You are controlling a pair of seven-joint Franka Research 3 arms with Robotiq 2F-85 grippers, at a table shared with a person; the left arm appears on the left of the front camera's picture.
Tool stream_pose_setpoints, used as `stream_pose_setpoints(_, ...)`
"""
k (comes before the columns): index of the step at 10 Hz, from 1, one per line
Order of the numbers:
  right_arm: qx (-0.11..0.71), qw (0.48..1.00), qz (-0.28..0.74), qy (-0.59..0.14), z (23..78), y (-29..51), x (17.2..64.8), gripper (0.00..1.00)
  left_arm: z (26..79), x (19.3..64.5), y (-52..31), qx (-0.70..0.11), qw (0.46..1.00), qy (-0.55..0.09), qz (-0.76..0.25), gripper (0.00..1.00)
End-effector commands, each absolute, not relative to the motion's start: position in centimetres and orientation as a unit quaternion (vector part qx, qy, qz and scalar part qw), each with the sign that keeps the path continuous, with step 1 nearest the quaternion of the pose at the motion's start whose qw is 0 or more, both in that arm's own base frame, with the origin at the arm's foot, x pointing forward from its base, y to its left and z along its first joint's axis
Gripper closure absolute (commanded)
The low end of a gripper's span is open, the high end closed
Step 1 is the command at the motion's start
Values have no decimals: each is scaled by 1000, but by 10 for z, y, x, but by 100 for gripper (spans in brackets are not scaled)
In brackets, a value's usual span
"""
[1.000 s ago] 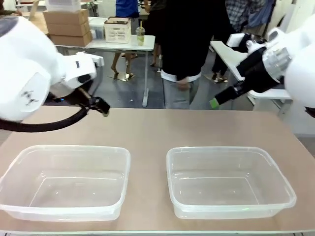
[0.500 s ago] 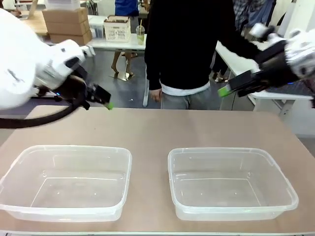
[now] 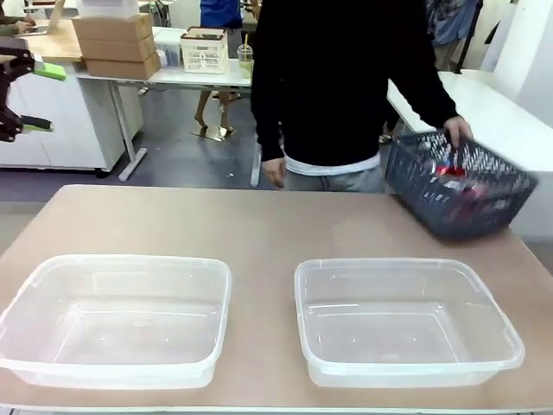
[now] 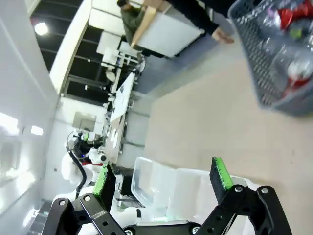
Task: Sort the waste into each basket.
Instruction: Pick up the Organizing box on the left side of the table and lift it.
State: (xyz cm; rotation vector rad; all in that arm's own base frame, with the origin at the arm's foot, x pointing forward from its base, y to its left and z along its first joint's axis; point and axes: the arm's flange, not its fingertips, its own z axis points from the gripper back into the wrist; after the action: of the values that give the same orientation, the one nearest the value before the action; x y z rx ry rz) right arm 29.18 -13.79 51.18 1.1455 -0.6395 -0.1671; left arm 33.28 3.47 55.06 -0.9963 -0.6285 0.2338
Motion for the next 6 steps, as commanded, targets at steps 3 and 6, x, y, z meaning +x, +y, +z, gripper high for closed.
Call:
stream_pose_setpoints(3, 497, 819, 3, -287, 527, -86, 308, 0, 552, 335, -14, -427, 859, -280, 36, 0)
stream_pose_setpoints(6, 494, 826, -3, -270, 526, -72, 308, 0, 550, 332, -26, -419, 866, -269, 42, 0)
